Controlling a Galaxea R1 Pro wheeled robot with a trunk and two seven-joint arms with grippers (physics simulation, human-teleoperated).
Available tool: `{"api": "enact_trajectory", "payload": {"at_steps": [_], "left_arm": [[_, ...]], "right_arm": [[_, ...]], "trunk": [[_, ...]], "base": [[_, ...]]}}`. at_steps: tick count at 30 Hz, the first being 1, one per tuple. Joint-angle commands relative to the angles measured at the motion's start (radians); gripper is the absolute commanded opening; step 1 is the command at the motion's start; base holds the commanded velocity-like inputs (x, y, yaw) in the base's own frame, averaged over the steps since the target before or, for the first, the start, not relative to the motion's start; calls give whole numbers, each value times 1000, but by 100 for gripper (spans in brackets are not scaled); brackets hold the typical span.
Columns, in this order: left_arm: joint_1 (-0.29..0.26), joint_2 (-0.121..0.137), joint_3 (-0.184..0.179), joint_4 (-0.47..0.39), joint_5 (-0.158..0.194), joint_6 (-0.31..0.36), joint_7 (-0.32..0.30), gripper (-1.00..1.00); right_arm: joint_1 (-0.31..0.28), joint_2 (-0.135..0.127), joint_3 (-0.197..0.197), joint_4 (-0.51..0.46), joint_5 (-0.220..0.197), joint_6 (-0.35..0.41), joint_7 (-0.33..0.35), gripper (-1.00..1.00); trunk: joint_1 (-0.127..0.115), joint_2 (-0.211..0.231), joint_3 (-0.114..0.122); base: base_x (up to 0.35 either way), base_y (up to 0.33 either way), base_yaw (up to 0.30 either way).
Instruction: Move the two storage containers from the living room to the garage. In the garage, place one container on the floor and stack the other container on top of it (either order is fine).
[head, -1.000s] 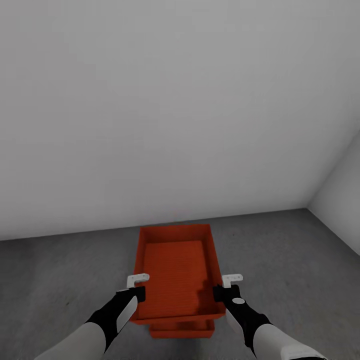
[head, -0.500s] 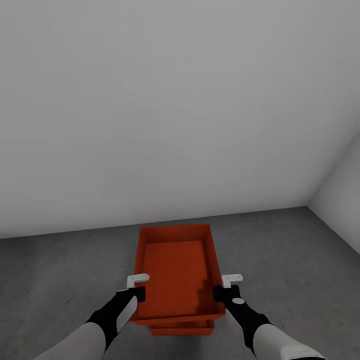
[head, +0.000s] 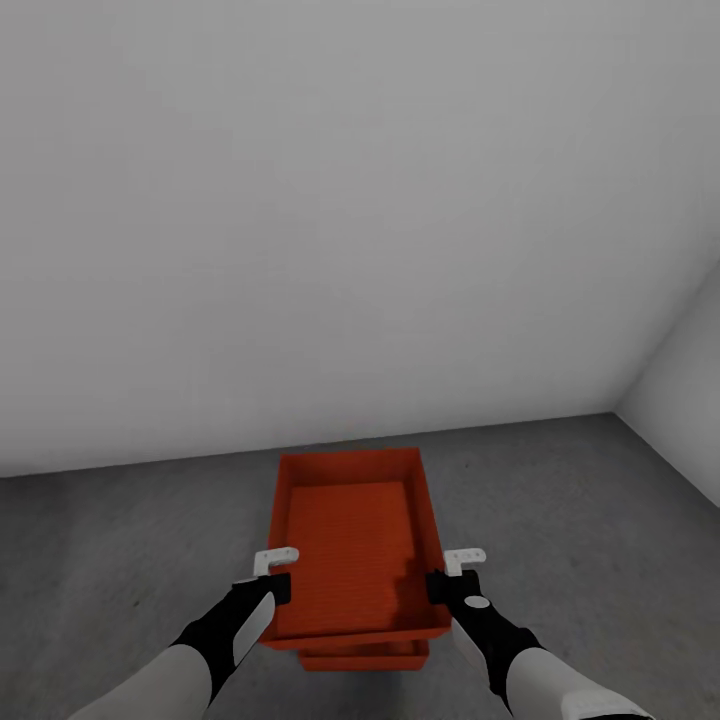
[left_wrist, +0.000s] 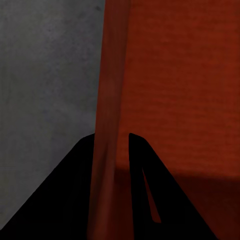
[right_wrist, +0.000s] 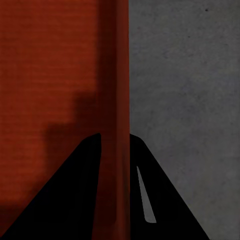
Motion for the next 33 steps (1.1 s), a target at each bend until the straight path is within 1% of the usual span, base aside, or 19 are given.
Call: {"api": "enact_trajectory", "payload": {"at_steps": [1, 18, 29, 33], "left_arm": [[-1, 19, 22, -4, -28, -18, 14, -100], [-1, 19, 22, -5, -27, -18, 14, -100], [-1, 18, 22, -5, -27, -18, 14, -100], [-1, 18, 22, -5, -27, -19, 14, -100]], "right_arm": [[0, -6, -22, 3, 4, -3, -51, -100], [0, -5, -22, 3, 4, -4, -51, -100], [0, -4, -22, 3, 3, -4, -53, -100], [0, -4, -22, 3, 3, -4, -53, -100]], "trunk": [[0, -1, -1], [0, -1, -8], [0, -1, -8], [0, -1, -8]], "base": [[0, 0, 0], [0, 0, -9], [0, 0, -239], [0, 0, -62]]}}
